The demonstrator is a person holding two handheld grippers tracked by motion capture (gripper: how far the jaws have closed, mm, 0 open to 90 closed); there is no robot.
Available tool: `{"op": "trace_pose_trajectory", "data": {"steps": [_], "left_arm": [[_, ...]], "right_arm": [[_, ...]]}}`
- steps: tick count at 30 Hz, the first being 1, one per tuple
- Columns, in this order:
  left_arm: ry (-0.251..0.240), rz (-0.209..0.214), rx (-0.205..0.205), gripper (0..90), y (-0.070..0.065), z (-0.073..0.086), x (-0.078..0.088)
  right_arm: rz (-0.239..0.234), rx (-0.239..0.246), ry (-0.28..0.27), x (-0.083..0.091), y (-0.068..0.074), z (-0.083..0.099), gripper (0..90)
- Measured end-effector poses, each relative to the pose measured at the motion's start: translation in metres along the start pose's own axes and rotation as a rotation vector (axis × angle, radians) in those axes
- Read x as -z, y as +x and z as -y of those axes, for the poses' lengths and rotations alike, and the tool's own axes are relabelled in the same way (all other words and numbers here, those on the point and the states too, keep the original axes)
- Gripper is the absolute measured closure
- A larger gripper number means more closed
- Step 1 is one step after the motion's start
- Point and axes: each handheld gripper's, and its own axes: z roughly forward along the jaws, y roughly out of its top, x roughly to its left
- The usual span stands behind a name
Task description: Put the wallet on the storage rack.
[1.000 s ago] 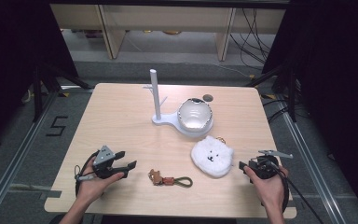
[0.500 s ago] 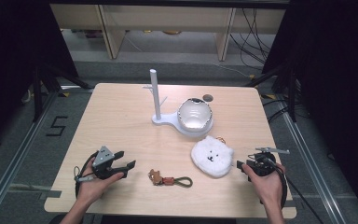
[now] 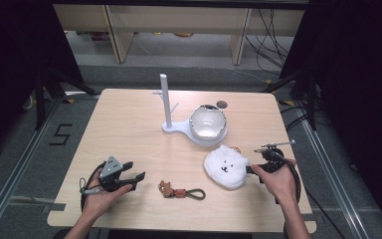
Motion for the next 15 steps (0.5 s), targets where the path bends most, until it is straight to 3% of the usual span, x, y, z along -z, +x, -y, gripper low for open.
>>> {"op": "trace_pose_trajectory", "data": {"steps": [3,4,7,8,12,13,15], "left_arm": [[-0.004,0.000,0.003,33.6,0.000,0.000,0.000],[-0.001,-0.001,0.000,33.6,0.000,0.000,0.000],[0.004,-0.007,0.000,33.6,0.000,0.000,0.001],[-0.004,-0.001,0.004,33.6,-0.001,0.000,0.000],[-0.001,-0.001,0.000,33.6,0.000,0.000,0.000],[0.000,-0.001,-0.002,33.6,0.000,0.000,0.000],[0.006,-0.007,-0.003,33.6,-0.001,0.000,0.000]], "right_arm": [[-0.019,0.022,0.022,-0.002,0.001,-0.005,56.7],[-0.032,-0.002,0.055,-0.004,0.005,-0.009,55.5],[-0.033,-0.003,0.075,-0.007,0.006,-0.012,55.0],[-0.020,0.016,0.078,-0.010,0.005,-0.016,54.1],[-0.027,0.005,0.112,-0.012,0.008,-0.020,51.7],[-0.026,0.042,0.099,-0.016,0.005,-0.022,51.3],[-0.020,0.027,0.129,-0.017,0.008,-0.025,49.4]]}}
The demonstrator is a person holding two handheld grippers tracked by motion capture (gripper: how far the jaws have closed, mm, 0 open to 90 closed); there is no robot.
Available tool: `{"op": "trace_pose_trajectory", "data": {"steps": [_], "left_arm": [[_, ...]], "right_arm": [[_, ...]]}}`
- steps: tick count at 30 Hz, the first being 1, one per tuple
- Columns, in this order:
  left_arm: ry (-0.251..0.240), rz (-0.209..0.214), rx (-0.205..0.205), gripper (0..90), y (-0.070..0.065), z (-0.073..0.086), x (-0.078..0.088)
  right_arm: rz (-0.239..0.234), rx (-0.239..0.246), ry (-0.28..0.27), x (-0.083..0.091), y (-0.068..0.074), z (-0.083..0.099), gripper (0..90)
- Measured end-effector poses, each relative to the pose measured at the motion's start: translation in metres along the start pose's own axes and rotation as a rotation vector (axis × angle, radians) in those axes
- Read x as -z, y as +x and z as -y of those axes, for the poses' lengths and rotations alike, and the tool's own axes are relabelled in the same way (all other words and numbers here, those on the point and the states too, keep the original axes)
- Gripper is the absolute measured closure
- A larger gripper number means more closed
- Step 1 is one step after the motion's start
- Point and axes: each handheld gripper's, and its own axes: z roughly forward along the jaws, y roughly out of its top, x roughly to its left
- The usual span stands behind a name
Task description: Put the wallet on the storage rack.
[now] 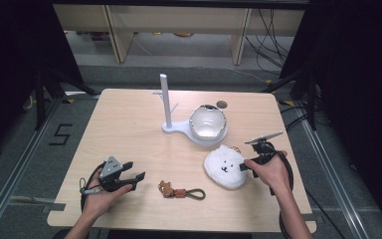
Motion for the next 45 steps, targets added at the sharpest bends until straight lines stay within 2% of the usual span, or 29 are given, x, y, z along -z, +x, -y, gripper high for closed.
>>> {"op": "trace_pose_trajectory", "data": {"steps": [2,8,10,11,14,15,16,17,20,21,23,24,25,26,27,33,35,38,39,41,44,45], "left_arm": [[-0.001,0.000,-0.001,33.7,0.000,0.000,0.000],[-0.004,-0.001,0.001,33.9,0.000,0.000,0.000],[-0.005,-0.001,0.004,33.9,0.000,0.001,0.000],[0.000,-0.002,0.001,33.9,0.000,0.001,0.000],[-0.002,0.004,0.001,33.9,0.000,0.001,-0.001],[-0.004,0.002,0.001,33.9,0.000,0.001,-0.001],[-0.004,0.002,0.001,33.9,0.000,0.001,-0.001],[0.001,0.005,0.001,33.9,0.001,0.001,-0.001],[-0.001,-0.001,0.006,33.8,0.000,0.001,-0.001],[0.007,-0.006,0.004,33.9,0.001,0.001,0.000],[0.007,-0.006,0.003,33.9,0.001,0.001,0.000],[0.007,-0.006,0.003,33.9,0.001,0.001,0.000],[0.001,-0.003,0.008,33.9,0.000,0.002,-0.001],[0.003,-0.001,0.003,33.9,0.001,0.002,-0.001],[0.002,0.007,0.000,33.9,0.001,0.002,-0.001],[0.000,0.006,0.008,33.9,0.001,0.002,-0.002],[0.010,-0.002,0.002,33.9,0.001,0.002,-0.001],[0.010,0.003,0.004,33.9,0.001,0.003,-0.002],[0.010,0.003,0.004,33.9,0.001,0.003,-0.002],[0.011,0.003,0.002,33.9,0.001,0.003,-0.002],[0.012,-0.001,0.002,33.9,0.000,0.003,-0.002],[0.019,-0.005,0.001,33.9,0.000,0.003,-0.001]], "right_arm": [[0.018,-0.007,0.025,-0.002,0.001,-0.003,47.6],[0.018,0.010,0.072,-0.009,0.001,-0.010,44.0],[0.016,0.015,0.071,-0.010,0.000,-0.011,43.6],[-0.003,0.058,0.084,-0.011,-0.001,-0.013,43.2],[0.009,0.045,0.104,-0.013,0.000,-0.015,42.8],[-0.001,0.067,0.101,-0.016,-0.001,-0.017,42.8],[-0.001,0.067,0.101,-0.016,-0.001,-0.017,42.8],[0.004,0.054,0.131,-0.019,0.000,-0.019,42.8],[0.004,0.064,0.144,-0.021,0.000,-0.019,43.2],[0.000,0.098,0.129,-0.024,-0.001,-0.020,44.6],[-0.008,0.106,0.146,-0.024,-0.001,-0.021,45.6],[0.008,0.079,0.158,-0.024,0.002,-0.021,46.8],[-0.011,0.133,0.160,-0.025,0.000,-0.023,48.6],[-0.011,0.133,0.160,-0.025,0.000,-0.023,48.6],[0.001,0.111,0.189,-0.025,0.002,-0.023,50.5],[0.005,0.118,0.210,-0.026,0.004,-0.026,56.6],[-0.018,0.140,0.196,-0.026,0.003,-0.026,64.0],[-0.007,0.135,0.227,-0.024,0.004,-0.027,68.2],[-0.016,0.141,0.214,-0.023,0.005,-0.027,71.1],[-0.008,0.151,0.199,-0.024,0.005,-0.026,73.0],[-0.006,0.155,0.206,-0.022,0.007,-0.026,74.9],[-0.009,0.188,0.200,-0.021,0.007,-0.027,77.1]]}}
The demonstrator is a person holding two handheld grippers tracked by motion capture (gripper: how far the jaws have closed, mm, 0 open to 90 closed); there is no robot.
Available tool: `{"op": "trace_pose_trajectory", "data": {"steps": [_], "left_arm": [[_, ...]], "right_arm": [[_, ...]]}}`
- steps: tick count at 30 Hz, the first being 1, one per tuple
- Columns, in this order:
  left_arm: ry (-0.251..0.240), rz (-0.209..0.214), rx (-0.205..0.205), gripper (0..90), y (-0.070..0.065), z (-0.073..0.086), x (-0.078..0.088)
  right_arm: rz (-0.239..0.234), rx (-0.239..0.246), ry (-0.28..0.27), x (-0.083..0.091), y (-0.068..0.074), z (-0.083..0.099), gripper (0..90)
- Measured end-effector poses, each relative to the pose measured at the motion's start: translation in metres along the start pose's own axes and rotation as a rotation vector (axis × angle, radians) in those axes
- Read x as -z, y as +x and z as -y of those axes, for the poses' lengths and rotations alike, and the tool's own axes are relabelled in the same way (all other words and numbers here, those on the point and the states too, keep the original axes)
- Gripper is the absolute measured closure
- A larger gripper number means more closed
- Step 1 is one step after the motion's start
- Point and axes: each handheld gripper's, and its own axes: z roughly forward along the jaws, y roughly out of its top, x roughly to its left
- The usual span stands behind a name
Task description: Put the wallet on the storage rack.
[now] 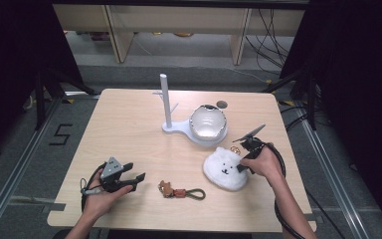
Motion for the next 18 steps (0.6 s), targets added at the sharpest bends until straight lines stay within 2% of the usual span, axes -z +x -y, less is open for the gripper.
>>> {"op": "trace_pose_trajectory", "data": {"steps": [1,2,3,4,5,6,7,8,10,12,17,18], "left_arm": [[0.000,0.000,0.000,33.9,0.000,0.000,0.000],[0.002,-0.001,0.000,33.9,0.000,0.000,0.000],[-0.004,0.009,0.001,33.9,0.000,0.000,-0.001],[-0.005,0.009,0.002,33.9,0.000,0.001,-0.001],[-0.004,0.008,0.000,33.9,0.001,0.001,-0.001],[-0.005,0.008,0.000,33.9,0.000,0.001,-0.001],[-0.004,0.008,0.000,34.0,0.000,0.001,-0.001],[-0.005,0.008,0.000,33.9,0.000,0.000,-0.001],[-0.008,0.009,0.005,34.0,-0.001,0.000,-0.002],[-0.003,0.010,-0.001,34.0,-0.001,0.000,-0.001],[-0.004,0.009,-0.001,34.0,-0.001,0.001,-0.001],[-0.005,0.010,0.000,34.0,0.000,0.001,-0.001]], "right_arm": [[0.000,0.000,0.000,0.000,0.000,0.000,77.1],[0.002,0.021,-0.006,0.001,-0.001,0.000,78.0],[0.018,-0.019,-0.002,0.003,0.004,0.001,78.8],[0.011,-0.004,-0.001,0.004,0.004,0.001,79.4],[0.037,0.015,0.003,0.007,0.007,0.002,80.3],[0.033,0.019,-0.017,0.009,0.009,0.003,80.5],[0.046,0.024,-0.013,0.011,0.010,0.003,80.6],[0.056,0.053,-0.025,0.013,0.010,0.004,80.7],[0.062,0.036,-0.011,0.016,0.013,0.003,80.7],[0.091,0.087,-0.020,0.025,0.016,0.003,80.7],[0.104,0.100,-0.033,0.038,0.022,0.002,80.9],[0.107,0.088,-0.043,0.041,0.024,0.002,81.0]]}}
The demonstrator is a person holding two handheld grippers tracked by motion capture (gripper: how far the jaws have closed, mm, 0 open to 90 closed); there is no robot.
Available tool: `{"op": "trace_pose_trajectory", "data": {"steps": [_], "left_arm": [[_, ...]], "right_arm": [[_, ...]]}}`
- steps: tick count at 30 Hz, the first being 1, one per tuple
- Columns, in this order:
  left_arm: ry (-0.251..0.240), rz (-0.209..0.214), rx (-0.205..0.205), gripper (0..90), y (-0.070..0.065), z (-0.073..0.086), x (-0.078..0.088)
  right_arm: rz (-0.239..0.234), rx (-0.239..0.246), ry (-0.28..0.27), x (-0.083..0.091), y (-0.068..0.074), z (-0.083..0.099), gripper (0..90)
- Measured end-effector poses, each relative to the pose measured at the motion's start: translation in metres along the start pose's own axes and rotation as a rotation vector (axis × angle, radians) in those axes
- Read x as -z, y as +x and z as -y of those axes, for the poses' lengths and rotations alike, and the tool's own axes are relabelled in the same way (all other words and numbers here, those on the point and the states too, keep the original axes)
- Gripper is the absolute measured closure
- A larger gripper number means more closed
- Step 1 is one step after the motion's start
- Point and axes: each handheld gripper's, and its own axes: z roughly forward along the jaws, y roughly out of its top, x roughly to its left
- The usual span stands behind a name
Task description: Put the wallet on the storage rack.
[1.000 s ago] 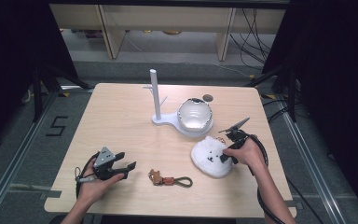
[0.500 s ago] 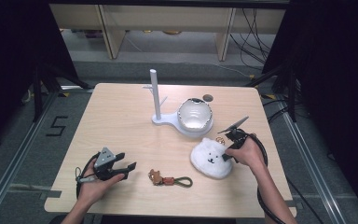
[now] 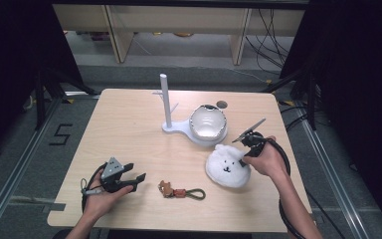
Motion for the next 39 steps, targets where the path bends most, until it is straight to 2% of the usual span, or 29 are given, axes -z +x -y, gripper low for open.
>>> {"op": "trace_pose_trajectory", "data": {"steps": [1,2,4,5,6,7,8,11,13,15,16,17,18,19,21,23,24,28,32,34,36,39], "left_arm": [[-0.005,-0.001,0.006,34.0,0.000,0.000,0.000],[-0.003,-0.001,0.003,34.0,0.000,0.000,0.000],[-0.001,-0.003,0.002,34.0,0.000,0.000,0.000],[-0.001,-0.003,0.002,34.0,0.000,0.000,0.000],[-0.002,-0.003,0.002,34.0,0.000,0.000,0.000],[-0.002,-0.002,0.002,34.0,0.000,0.000,0.000],[-0.001,-0.005,0.001,34.0,0.000,0.000,0.000],[0.000,-0.005,0.000,34.0,0.000,0.000,0.000],[0.001,-0.006,0.001,34.0,0.000,0.000,0.000],[0.001,-0.007,0.002,34.0,0.000,0.001,0.000],[0.000,-0.006,0.000,34.0,0.000,0.001,0.000],[0.000,-0.006,0.000,34.0,0.000,0.001,0.000],[0.001,-0.006,-0.002,34.0,0.000,0.000,0.000],[0.002,-0.007,-0.002,34.0,-0.001,0.001,0.000],[0.001,-0.007,-0.002,34.0,-0.001,0.001,0.000],[0.000,-0.008,0.000,34.0,-0.001,0.001,0.000],[-0.003,-0.006,0.001,34.0,0.000,0.001,0.000],[0.007,-0.015,-0.008,34.0,-0.001,0.000,0.001],[0.007,-0.015,-0.007,34.0,-0.001,0.001,0.001],[0.000,-0.006,-0.003,34.0,-0.001,0.001,0.000],[0.004,-0.014,-0.003,34.0,-0.001,0.001,0.001],[0.001,-0.010,-0.001,34.0,-0.001,0.001,0.000]], "right_arm": [[0.007,0.018,-0.015,0.003,0.000,0.000,81.0],[0.008,0.004,-0.020,0.006,0.002,-0.001,81.1],[0.019,0.057,-0.057,0.016,0.002,-0.001,81.2],[0.019,0.057,-0.057,0.016,0.002,-0.001,81.2],[0.032,0.075,-0.073,0.023,0.004,-0.003,81.3],[0.037,0.059,-0.073,0.027,0.006,-0.003,81.3],[0.036,0.083,-0.075,0.030,0.005,-0.004,81.3],[0.049,0.077,-0.080,0.037,0.008,-0.006,81.3],[0.050,0.098,-0.108,0.043,0.007,-0.007,81.3],[0.052,0.085,-0.104,0.048,0.010,-0.009,81.2],[0.058,0.110,-0.128,0.052,0.009,-0.010,81.2],[0.058,0.110,-0.128,0.052,0.009,-0.010,81.2],[0.065,0.088,-0.124,0.054,0.012,-0.011,81.2],[0.041,0.111,-0.142,0.056,0.011,-0.012,81.2],[0.049,0.100,-0.143,0.059,0.013,-0.014,81.2],[0.043,0.113,-0.154,0.062,0.013,-0.016,81.2],[0.060,0.117,-0.173,0.065,0.014,-0.018,81.2],[0.065,0.128,-0.187,0.071,0.015,-0.021,81.3],[0.056,0.120,-0.180,0.074,0.017,-0.024,81.2],[0.061,0.126,-0.183,0.076,0.017,-0.025,81.2],[0.064,0.138,-0.185,0.076,0.016,-0.026,81.2],[0.075,0.127,-0.187,0.077,0.018,-0.026,81.2]]}}
